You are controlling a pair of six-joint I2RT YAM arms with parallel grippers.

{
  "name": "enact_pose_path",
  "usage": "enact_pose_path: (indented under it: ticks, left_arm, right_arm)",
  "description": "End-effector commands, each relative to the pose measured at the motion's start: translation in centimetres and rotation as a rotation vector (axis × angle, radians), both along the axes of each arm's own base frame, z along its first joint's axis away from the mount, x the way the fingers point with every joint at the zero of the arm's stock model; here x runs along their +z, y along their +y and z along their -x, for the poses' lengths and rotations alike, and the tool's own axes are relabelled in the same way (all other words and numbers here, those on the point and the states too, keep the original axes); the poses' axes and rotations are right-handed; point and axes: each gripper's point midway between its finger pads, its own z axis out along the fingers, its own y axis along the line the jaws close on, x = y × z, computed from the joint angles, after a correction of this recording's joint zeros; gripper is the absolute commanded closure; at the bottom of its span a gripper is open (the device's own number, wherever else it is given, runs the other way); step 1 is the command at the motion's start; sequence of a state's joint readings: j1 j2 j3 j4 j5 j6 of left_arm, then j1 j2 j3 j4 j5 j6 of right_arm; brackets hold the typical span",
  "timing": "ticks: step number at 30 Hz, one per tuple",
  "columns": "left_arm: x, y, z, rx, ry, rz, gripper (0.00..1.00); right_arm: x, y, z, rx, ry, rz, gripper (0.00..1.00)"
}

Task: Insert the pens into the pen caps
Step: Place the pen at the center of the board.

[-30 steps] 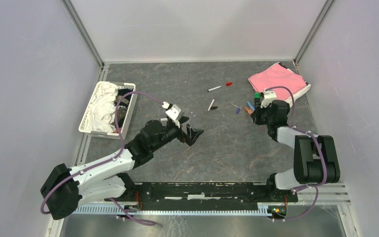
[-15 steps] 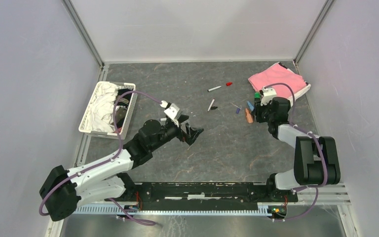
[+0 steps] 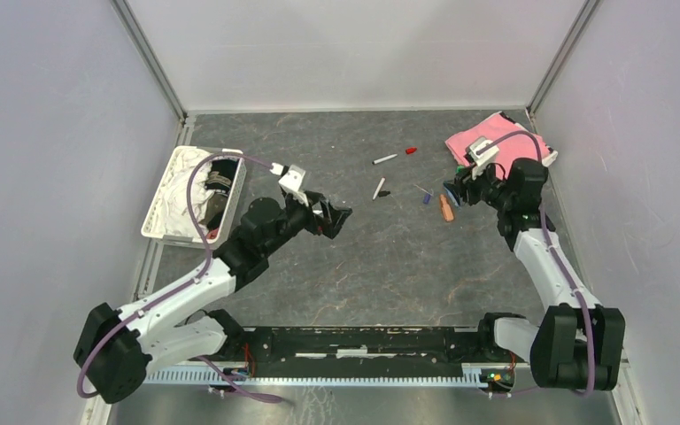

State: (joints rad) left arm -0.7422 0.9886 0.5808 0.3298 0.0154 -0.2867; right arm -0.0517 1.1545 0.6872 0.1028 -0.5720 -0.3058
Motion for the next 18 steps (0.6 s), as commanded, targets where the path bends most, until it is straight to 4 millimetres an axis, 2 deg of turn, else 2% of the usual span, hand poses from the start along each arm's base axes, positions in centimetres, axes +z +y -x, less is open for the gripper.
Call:
enact_pose_path:
  ticks: [1, 5, 10, 13, 18]
  left_arm:
    - [0.2, 1.5, -2.7, 0.062, 0.055, -0.108, 0.0]
    - [-0.9, 2.7, -4.4, 0.062, 0.132, -0.322, 0.0]
    - [0.1, 3.2, -6.3, 0.012, 0.112, -0.549, 0.0]
    - [-0.7, 3.9, -7.0, -0.037, 0.132, -0.613, 0.0]
    - [-2.8, 5.4, -8.0, -0.134, 0.228, -0.603, 0.0]
  right_arm:
    - [4.2, 3.4, 2.1, 0.262, -0.055, -0.026, 0.42]
    - [6.9, 5.5, 3.5, 0.402, -0.07, -0.1, 0.4]
    - [8.4, 6.4, 4.4, 0.466, -0.109, -0.145, 0.37]
    - [8.5, 6.8, 4.9, 0.502, -0.141, -0.138, 0.34]
    - [6.3, 8.4, 8.3, 0.684, -0.148, -0.176, 0.33]
